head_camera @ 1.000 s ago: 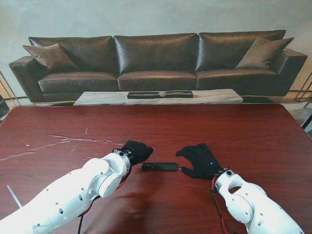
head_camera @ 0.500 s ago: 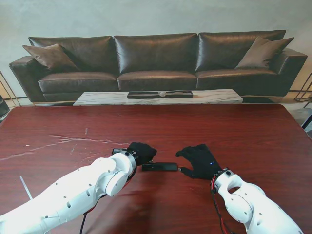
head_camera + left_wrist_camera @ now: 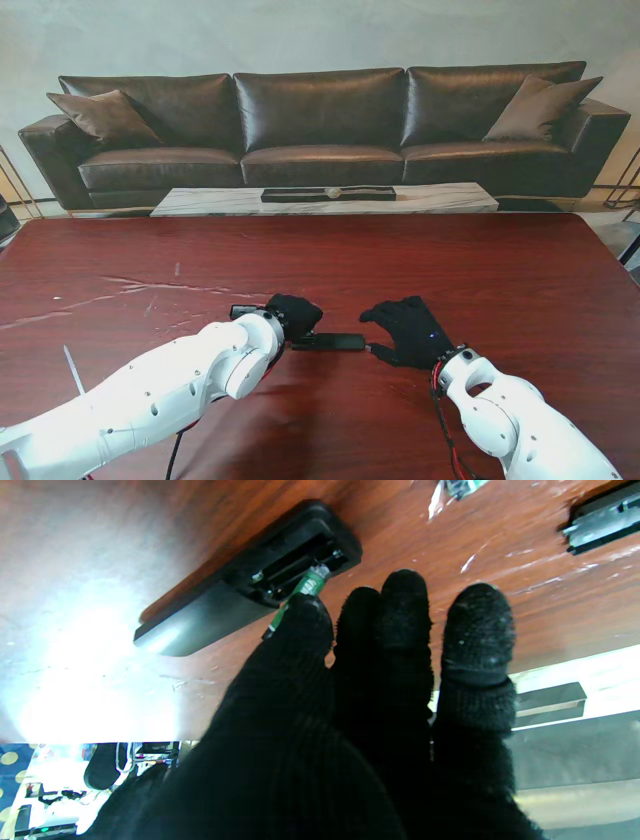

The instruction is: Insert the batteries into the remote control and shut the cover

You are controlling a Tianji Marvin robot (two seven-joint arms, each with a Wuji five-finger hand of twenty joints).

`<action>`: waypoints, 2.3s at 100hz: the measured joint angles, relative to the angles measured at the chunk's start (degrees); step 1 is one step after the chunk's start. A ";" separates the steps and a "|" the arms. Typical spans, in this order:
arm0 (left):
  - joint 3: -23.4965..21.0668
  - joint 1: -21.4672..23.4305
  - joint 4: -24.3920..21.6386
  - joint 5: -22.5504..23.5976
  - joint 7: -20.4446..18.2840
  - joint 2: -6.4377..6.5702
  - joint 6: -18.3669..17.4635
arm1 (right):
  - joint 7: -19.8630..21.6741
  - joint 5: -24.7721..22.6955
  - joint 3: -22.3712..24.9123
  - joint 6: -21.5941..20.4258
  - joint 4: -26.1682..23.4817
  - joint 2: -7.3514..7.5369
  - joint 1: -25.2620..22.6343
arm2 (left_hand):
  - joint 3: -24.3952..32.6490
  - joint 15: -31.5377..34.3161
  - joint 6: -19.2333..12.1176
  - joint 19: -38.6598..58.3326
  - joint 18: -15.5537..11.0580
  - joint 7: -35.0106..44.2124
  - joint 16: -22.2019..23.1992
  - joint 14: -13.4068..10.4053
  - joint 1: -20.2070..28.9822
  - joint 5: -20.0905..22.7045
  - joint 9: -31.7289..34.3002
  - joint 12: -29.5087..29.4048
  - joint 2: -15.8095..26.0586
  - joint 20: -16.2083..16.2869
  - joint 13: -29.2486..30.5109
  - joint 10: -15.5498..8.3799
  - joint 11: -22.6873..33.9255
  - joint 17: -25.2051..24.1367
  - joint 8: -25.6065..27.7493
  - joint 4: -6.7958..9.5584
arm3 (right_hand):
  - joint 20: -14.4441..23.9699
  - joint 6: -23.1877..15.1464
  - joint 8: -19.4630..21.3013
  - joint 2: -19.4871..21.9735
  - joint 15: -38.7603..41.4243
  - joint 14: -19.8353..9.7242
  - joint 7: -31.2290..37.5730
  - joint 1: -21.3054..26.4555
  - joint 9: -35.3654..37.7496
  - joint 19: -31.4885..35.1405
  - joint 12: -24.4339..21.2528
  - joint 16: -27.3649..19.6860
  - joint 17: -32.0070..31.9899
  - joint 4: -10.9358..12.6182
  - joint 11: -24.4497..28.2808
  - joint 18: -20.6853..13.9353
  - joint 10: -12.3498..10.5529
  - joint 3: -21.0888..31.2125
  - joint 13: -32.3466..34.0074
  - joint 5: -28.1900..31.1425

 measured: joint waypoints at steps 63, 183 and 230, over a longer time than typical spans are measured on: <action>2.69 -1.80 1.80 -1.39 -1.08 -0.71 1.46 | 0.01 0.24 -0.07 -0.08 0.09 -0.04 0.09 | -0.51 0.00 -0.71 -0.37 0.00 -0.01 0.00 0.00 0.02 0.49 -0.01 -0.26 1.10 0.00 -0.22 -0.03 0.00 -1.24 0.01 0.01 | -0.01 0.01 0.00 0.00 0.00 0.00 0.00 0.00 0.00 -0.02 0.00 0.00 0.00 0.00 0.00 0.00 0.00 0.00 0.00 0.00; 0.37 0.08 -0.08 0.42 -1.27 0.04 1.60 | 3.20 -0.93 -1.45 0.84 0.05 0.17 1.15 | -6.97 -7.90 3.38 -2.50 0.66 -21.47 -1.24 2.14 -2.58 -7.11 -20.16 -8.73 7.26 2.18 -16.86 2.75 -1.42 -15.26 4.21 0.15 | -0.65 0.01 0.00 -0.26 0.00 0.01 0.00 0.01 0.02 -0.63 0.00 0.00 0.59 0.00 0.00 0.00 0.01 -0.35 0.00 0.00; -1.36 1.59 -1.08 0.86 -0.97 0.49 1.49 | -6.33 -0.45 -17.86 3.83 13.56 0.03 15.81 | -8.23 -8.80 3.53 -2.86 1.30 -24.41 -2.13 3.20 -3.94 -6.98 -20.84 -9.79 9.74 2.78 -18.73 3.44 -2.36 -17.10 4.40 0.17 | 0.95 -4.08 0.54 -8.65 3.15 -0.93 6.42 -1.86 9.39 3.10 0.79 0.00 8.02 -0.40 1.88 0.37 -2.96 13.92 9.43 7.98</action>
